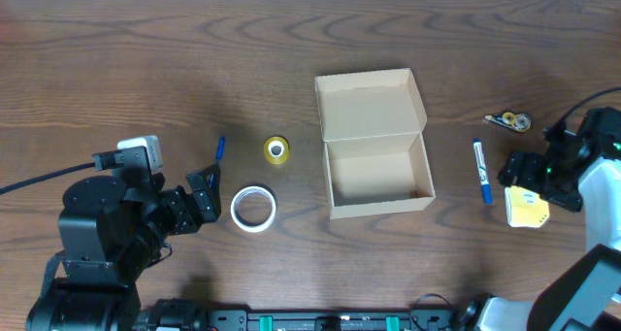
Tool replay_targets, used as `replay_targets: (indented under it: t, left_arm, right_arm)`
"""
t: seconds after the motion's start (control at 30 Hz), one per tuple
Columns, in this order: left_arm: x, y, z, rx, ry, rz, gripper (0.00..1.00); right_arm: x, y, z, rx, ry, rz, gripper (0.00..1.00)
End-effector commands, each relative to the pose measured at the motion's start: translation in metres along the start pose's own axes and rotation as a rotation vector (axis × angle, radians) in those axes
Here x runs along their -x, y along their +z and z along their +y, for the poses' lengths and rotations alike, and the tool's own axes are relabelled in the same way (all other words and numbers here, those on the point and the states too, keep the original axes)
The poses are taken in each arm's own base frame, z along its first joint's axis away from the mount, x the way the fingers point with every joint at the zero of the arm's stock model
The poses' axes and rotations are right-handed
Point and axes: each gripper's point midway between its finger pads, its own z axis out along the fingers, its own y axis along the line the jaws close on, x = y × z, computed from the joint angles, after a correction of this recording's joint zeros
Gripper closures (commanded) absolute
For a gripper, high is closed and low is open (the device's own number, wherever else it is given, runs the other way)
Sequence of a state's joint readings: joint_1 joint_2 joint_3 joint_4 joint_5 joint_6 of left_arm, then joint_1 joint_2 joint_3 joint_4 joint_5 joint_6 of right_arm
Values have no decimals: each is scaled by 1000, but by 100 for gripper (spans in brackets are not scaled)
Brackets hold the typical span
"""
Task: Pack container
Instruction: 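Lower the right gripper over the yellow spiral notepad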
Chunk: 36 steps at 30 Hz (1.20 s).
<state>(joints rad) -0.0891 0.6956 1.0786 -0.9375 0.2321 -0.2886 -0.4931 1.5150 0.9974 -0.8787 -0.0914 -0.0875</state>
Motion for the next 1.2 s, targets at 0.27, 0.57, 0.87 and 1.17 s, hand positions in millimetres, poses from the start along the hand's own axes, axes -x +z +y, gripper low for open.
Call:
replay_targets:
  t: [0.27,0.57,0.87,1.17]
  left_arm:
    - [6,-6,-3,-4,3,-24,5]
    - [6,-6,-3,-3,2,-21,5]
    - [7,-6,-3,-5,3,-25,5]
    - [5,-6,-3,-3,3,-20,5]
  right_arm:
    - [-5,3,29,27,-32,25,1]
    - [-17,-16,30,4,184,26,1]
    - [-26,-100,15,-55,422,-267,1]
    - [-68,-104,-19,-244,788,-244,1]
